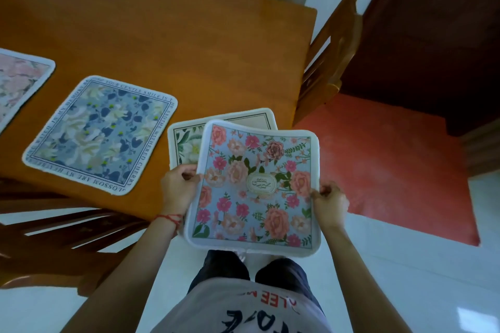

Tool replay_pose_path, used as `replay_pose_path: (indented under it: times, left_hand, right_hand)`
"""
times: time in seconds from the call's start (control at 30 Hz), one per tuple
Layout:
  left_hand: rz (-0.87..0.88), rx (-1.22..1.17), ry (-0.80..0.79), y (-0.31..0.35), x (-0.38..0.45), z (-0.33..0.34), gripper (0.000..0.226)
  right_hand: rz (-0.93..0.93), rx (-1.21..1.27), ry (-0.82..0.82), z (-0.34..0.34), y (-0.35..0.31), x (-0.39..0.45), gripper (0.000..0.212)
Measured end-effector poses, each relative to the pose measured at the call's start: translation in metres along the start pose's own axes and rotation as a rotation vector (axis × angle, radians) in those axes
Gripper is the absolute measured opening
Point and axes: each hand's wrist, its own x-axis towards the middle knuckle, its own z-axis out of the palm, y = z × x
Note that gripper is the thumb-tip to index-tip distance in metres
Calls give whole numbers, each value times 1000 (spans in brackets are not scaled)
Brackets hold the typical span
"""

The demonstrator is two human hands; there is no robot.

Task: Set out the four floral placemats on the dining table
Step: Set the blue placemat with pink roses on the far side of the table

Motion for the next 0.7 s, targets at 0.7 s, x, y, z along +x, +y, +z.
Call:
replay_pose_path:
  times: [0.7]
  left_hand:
    - [206,74,-152,87,-112,145,24]
  right_hand:
    - [131,123,140,-166,144,-4,12]
